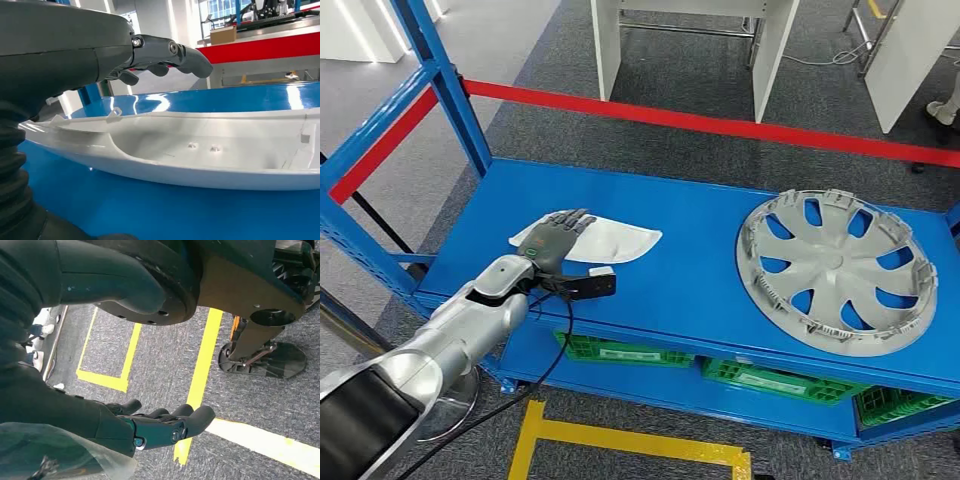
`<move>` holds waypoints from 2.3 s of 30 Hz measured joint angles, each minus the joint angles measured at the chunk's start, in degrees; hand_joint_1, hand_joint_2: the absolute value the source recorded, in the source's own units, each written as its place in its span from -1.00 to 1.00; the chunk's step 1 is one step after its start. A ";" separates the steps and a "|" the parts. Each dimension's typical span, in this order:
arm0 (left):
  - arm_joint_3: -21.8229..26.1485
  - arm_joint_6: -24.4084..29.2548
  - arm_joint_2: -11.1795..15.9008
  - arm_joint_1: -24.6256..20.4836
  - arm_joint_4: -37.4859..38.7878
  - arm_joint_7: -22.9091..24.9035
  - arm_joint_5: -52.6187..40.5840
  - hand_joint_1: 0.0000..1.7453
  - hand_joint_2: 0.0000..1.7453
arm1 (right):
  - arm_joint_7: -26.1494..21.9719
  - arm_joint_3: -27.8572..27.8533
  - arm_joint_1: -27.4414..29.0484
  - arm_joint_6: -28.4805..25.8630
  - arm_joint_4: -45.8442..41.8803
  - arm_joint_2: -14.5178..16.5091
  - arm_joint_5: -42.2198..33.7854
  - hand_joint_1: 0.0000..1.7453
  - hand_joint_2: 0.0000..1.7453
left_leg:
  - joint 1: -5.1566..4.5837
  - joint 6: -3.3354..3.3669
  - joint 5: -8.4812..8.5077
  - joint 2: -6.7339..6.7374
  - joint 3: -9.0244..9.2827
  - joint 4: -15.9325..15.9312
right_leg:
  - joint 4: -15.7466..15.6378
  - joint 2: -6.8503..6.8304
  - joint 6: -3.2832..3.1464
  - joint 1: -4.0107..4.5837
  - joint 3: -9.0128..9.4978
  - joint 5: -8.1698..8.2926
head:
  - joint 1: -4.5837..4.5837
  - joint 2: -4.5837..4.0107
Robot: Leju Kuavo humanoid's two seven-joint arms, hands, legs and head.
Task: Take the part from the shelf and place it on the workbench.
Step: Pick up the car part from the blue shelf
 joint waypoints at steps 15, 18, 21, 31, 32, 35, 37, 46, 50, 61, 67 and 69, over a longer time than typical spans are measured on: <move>-0.65 -2.33 -0.08 -0.26 0.91 1.76 -1.01 1.00 1.00 | 0.13 -0.27 0.05 0.07 0.11 0.00 -0.04 -1.00 1.00 | 0.00 0.00 0.00 0.00 0.00 0.00 | 0.00 0.00 0.00 0.00 0.00 0.00 | 0.00 0.01; -0.69 -2.28 -0.08 -0.31 1.00 1.95 -1.49 1.00 1.00 | 0.13 -0.30 0.06 0.07 0.11 0.00 -0.07 -1.00 1.00 | 0.00 0.00 0.00 0.00 0.00 0.00 | 0.00 0.00 0.00 0.00 0.00 0.00 | 0.00 0.01; -0.69 -2.15 -0.09 -0.55 1.01 1.99 -1.67 1.00 1.00 | 0.10 -0.32 0.07 0.06 0.11 0.00 -0.07 -1.00 1.00 | 0.00 0.00 0.00 0.00 0.01 0.00 | 0.00 0.00 0.00 0.00 0.02 0.00 | 0.00 0.01; -0.66 0.34 0.09 0.36 1.01 -1.77 -3.77 1.00 1.00 | -0.15 -0.34 0.17 -0.02 0.13 0.00 -0.02 -1.00 1.00 | 0.00 0.00 0.00 0.00 0.03 0.00 | 0.00 -0.02 0.00 0.00 0.06 0.00 | 0.01 0.01; -0.67 1.03 0.15 0.79 1.01 -2.30 -4.27 1.00 1.00 | -0.18 -0.36 0.17 -0.02 0.13 0.00 -0.02 -1.00 1.00 | 0.00 0.00 0.00 0.00 0.03 0.00 | 0.00 -0.03 0.00 0.00 0.06 0.00 | 0.01 0.00; -0.59 4.70 0.36 2.30 0.98 -3.93 -4.26 1.00 1.00 | -0.31 -0.38 0.18 -0.03 0.13 0.00 -0.03 -1.00 1.00 | 0.00 0.00 0.00 0.00 0.03 -0.01 | 0.00 -0.03 0.00 0.00 0.07 0.00 | 0.01 0.01; 0.23 10.25 0.51 4.06 0.62 -7.10 -1.70 1.00 1.00 | -0.43 -0.46 0.21 -0.20 0.13 0.00 -0.04 -1.00 1.00 | -0.01 0.00 0.00 0.00 0.03 -0.01 | 0.00 -0.02 0.00 -0.01 0.06 -0.01 | 0.00 0.01; 13.07 19.44 -0.14 17.47 -19.67 -21.50 19.31 1.00 1.00 | -0.30 -1.35 0.66 -1.79 0.13 0.03 -0.13 -1.00 1.00 | -0.05 0.01 -0.01 0.01 -0.06 -0.01 | 0.00 0.00 0.01 -0.04 -0.07 -0.01 | 0.02 0.00; 15.97 18.93 -0.01 22.55 -33.40 -24.24 26.99 1.00 1.00 | -1.13 -1.59 0.86 -2.90 0.14 0.16 -0.14 -1.00 1.00 | -0.05 0.01 -0.01 0.04 -0.07 -0.01 | 0.00 0.06 0.01 -0.04 -0.09 -0.01 | 0.01 0.00; 19.82 8.04 0.39 36.74 -64.36 -34.59 50.73 1.00 1.00 | -5.18 -3.01 1.49 -4.43 0.20 1.19 -1.03 -1.00 1.00 | -0.38 0.22 -0.16 0.11 -0.10 0.10 | -0.08 0.02 0.12 -0.30 -0.13 0.03 | -0.01 0.00; 20.21 0.85 0.60 44.69 -74.46 -36.28 56.39 1.00 1.00 | -8.36 -3.90 1.70 -5.77 0.19 2.25 -1.22 -1.00 1.00 | -0.58 1.17 -0.03 -0.07 0.05 -0.56 | -0.17 0.11 0.83 -0.67 -0.19 -0.15 | 0.03 0.01; 20.23 0.13 0.61 45.90 -76.12 -36.38 56.89 1.00 1.00 | -8.56 -4.09 1.74 -6.02 0.20 2.38 -1.22 -1.00 1.00 | -0.22 1.81 0.47 -0.28 0.45 -1.40 | 2.81 1.80 0.86 -0.65 -1.74 -2.09 | 0.24 0.00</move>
